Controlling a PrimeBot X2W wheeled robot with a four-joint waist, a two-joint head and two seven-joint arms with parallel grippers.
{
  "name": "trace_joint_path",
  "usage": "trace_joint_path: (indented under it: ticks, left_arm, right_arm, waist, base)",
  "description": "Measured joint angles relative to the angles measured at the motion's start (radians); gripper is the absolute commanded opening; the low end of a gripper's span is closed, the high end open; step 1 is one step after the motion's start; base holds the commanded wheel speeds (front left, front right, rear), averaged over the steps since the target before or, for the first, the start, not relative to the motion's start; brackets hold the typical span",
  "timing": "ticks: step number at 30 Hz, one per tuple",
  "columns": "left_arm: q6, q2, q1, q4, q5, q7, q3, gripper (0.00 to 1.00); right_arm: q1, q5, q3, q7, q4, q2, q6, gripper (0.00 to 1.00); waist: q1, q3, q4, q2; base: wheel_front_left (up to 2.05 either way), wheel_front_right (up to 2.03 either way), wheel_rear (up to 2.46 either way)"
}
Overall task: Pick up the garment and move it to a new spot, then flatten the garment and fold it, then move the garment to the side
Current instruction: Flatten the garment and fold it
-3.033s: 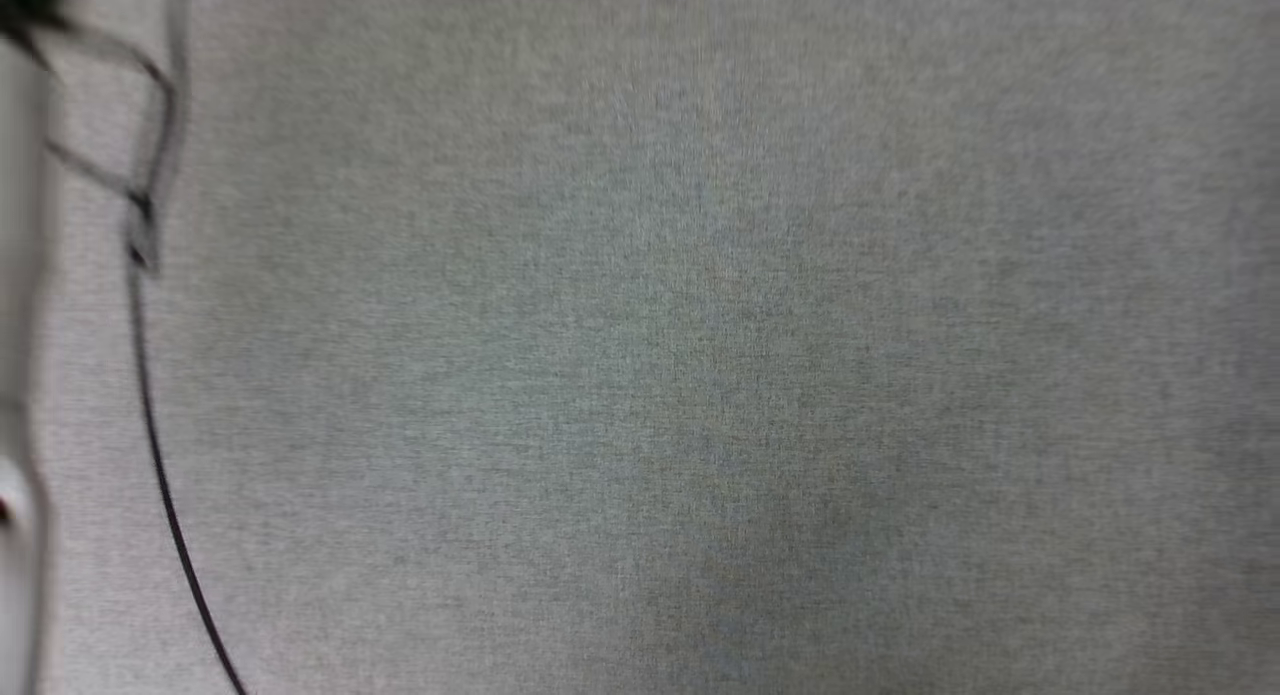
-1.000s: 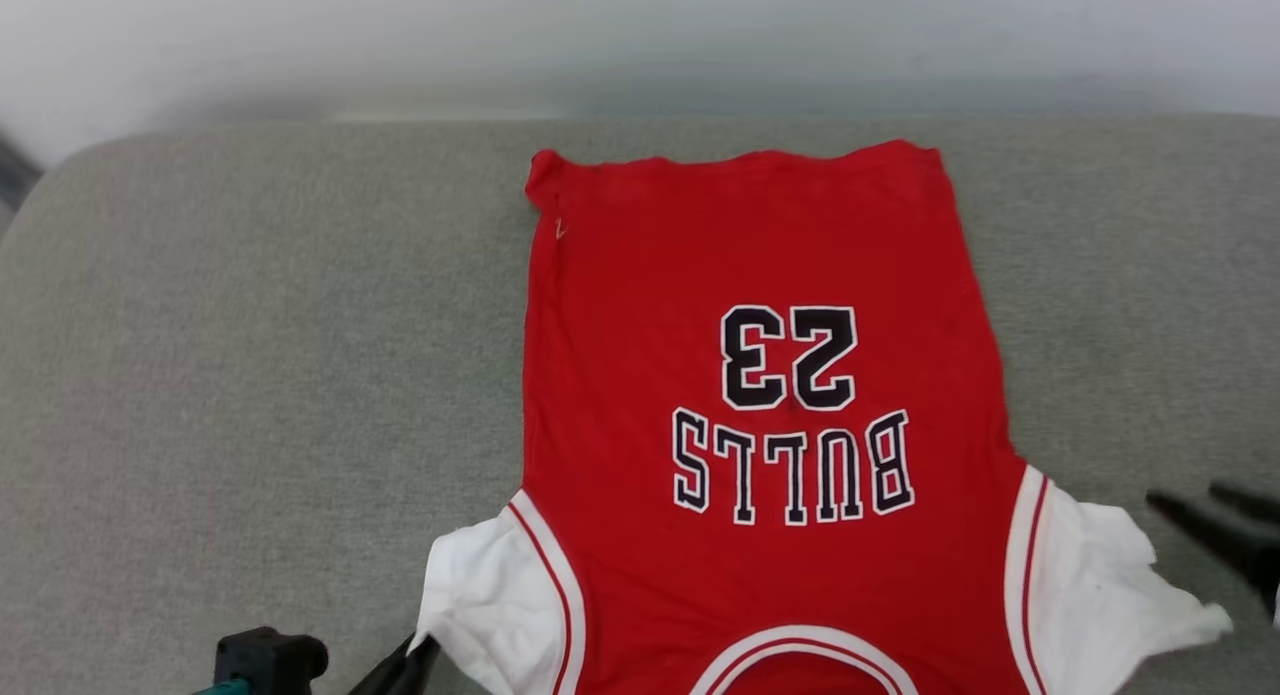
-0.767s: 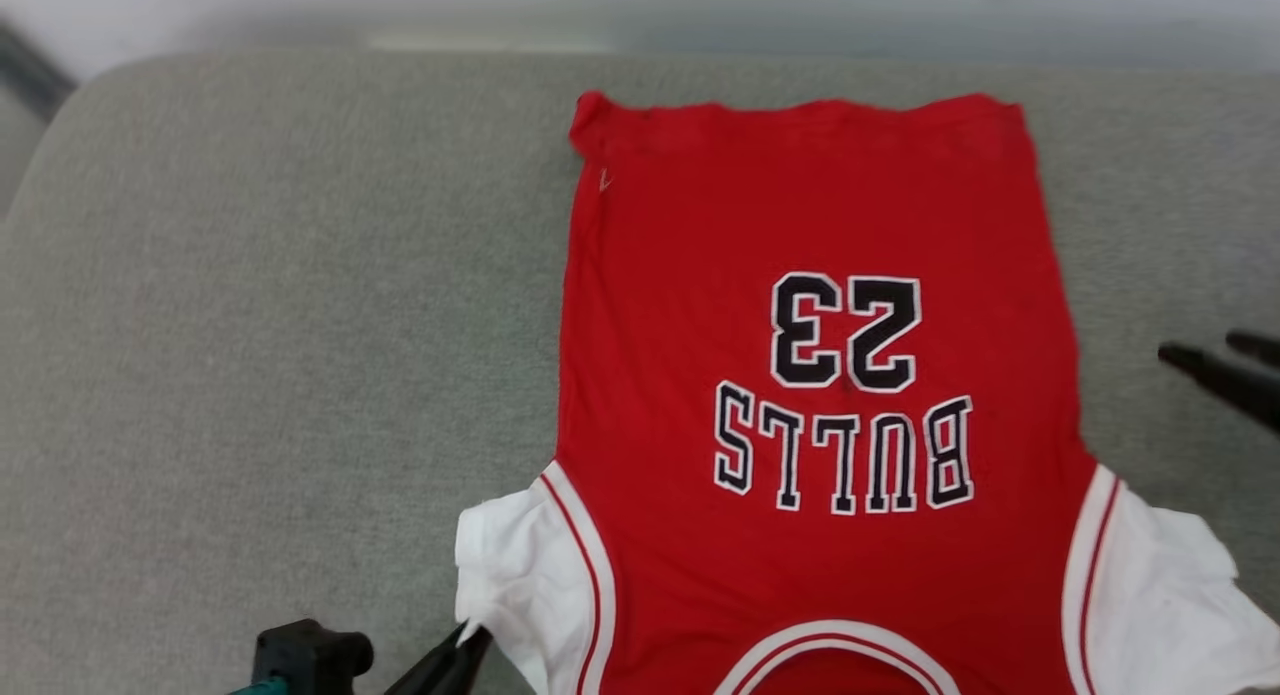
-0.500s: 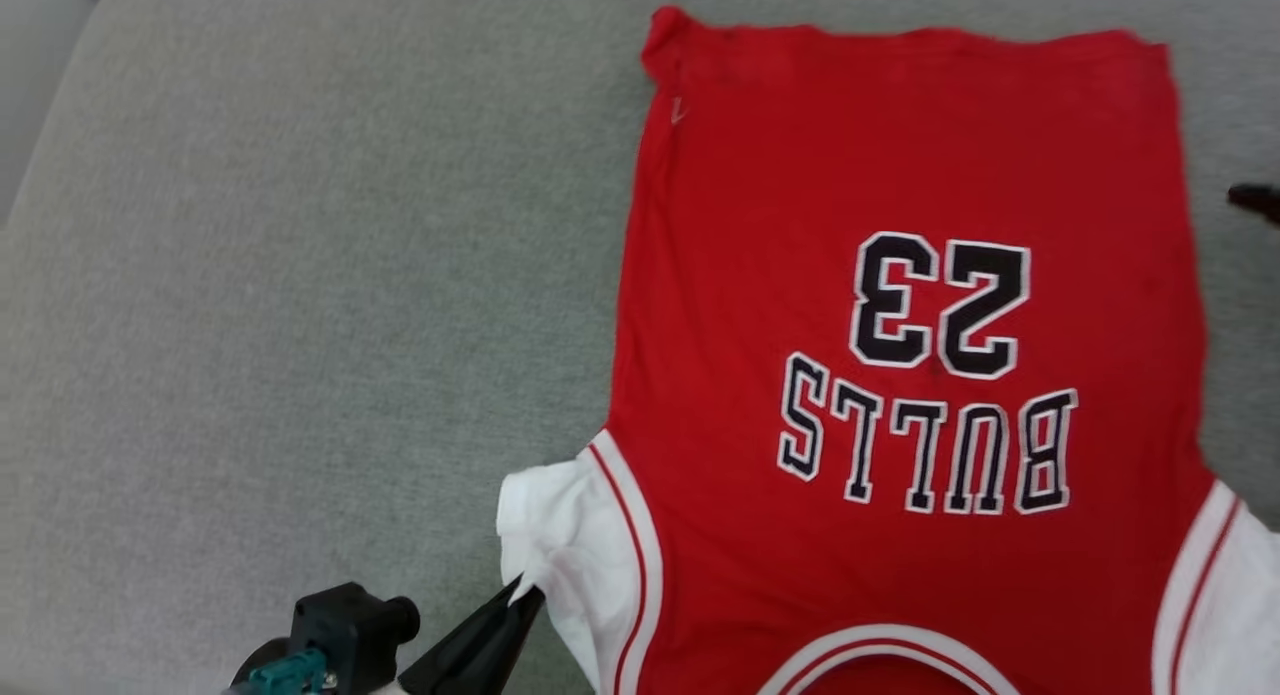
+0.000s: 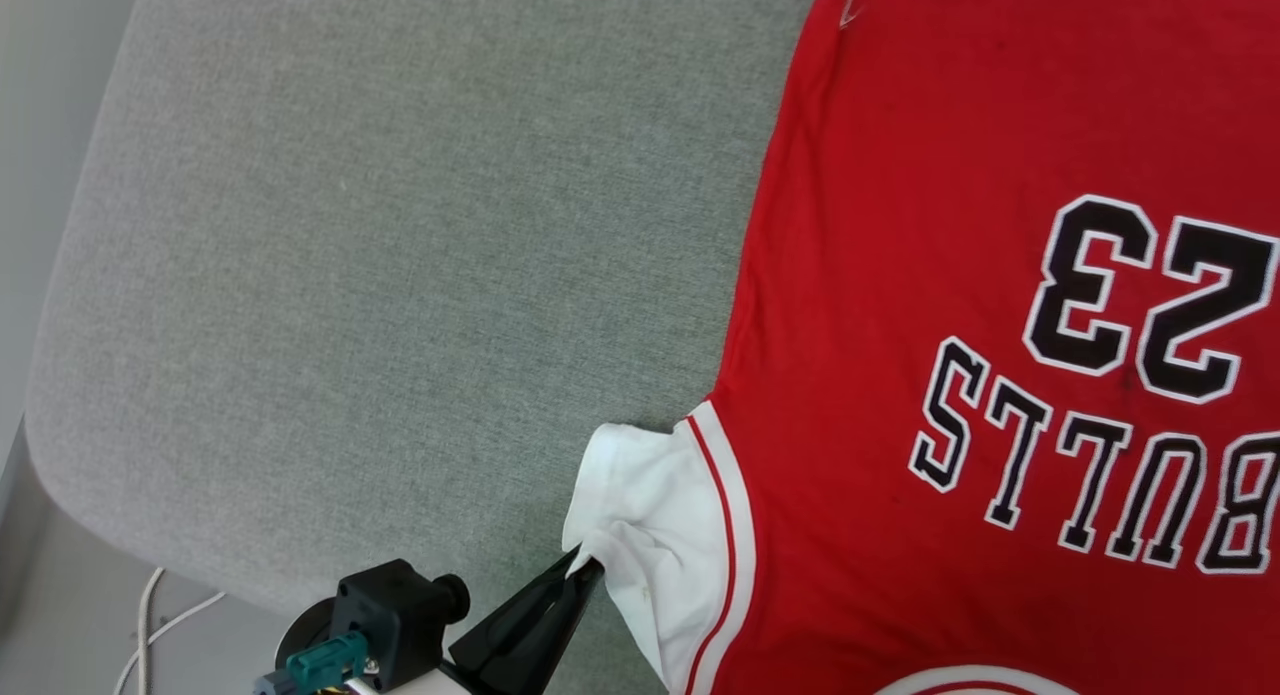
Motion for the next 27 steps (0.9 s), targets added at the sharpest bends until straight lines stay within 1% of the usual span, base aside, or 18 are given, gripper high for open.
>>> trace_joint_path:
  ticks: [5,12,13,14,15,23,27]
  left_arm:
    - [-0.011,-0.006,-0.007,0.005,-0.001,-0.008,-0.007,0.0]
    - [-0.027,-0.023,-0.023,0.023,-0.007,-0.021,-0.012,0.0]
    - [-0.029,-0.025,-0.025,0.026,-0.009,-0.022,-0.012,0.0]
    - [-0.031,-0.027,-0.026,0.029,-0.012,-0.022,-0.012,0.0]
    - [-0.031,-0.027,-0.029,0.032,-0.013,-0.024,-0.012,0.0]
    - [-0.03,-0.024,-0.035,0.048,-0.014,-0.03,-0.005,0.0]
    - [-0.017,-0.005,-0.034,0.058,-0.022,-0.031,0.017,0.0]
  right_arm:
    - [-0.01,-0.055,-0.028,0.022,0.008,0.009,0.0,1.0]
    - [0.004,-0.067,-0.007,0.049,-0.019,0.0,0.0,1.0]
    - [0.01,-0.066,-0.005,0.05,-0.022,-0.004,0.0,0.56]
    - [0.014,-0.063,-0.004,0.051,-0.025,-0.008,0.0,0.21]
    - [0.015,-0.061,-0.005,0.054,-0.027,-0.01,0.0,0.0]
    - [0.081,-0.036,-0.011,0.058,-0.029,-0.012,0.0,0.0]
    - [0.172,-0.003,-0.01,0.048,-0.026,-0.011,0.0,0.0]
  waist:
    - [0.0,0.042,0.037,0.0]
    - [-0.0001,0.084,0.068,0.0]
    - [-0.0002,0.085,0.07,0.0]
    - [-0.0002,0.086,0.071,0.0]
    - [-0.0002,0.085,0.072,0.0]
    - [-0.0002,0.046,0.054,0.0]
    - [-0.0002,-0.009,0.011,0.0]
  base:
    - [0.0,0.0,0.0]
    - [0.0,0.0,0.0]
    - [0.0,0.0,0.0]
    - [0.0,0.0,0.0]
    - [0.0,0.0,0.0]
    - [0.0,0.0,0.0]
    - [0.0,0.0,0.0]
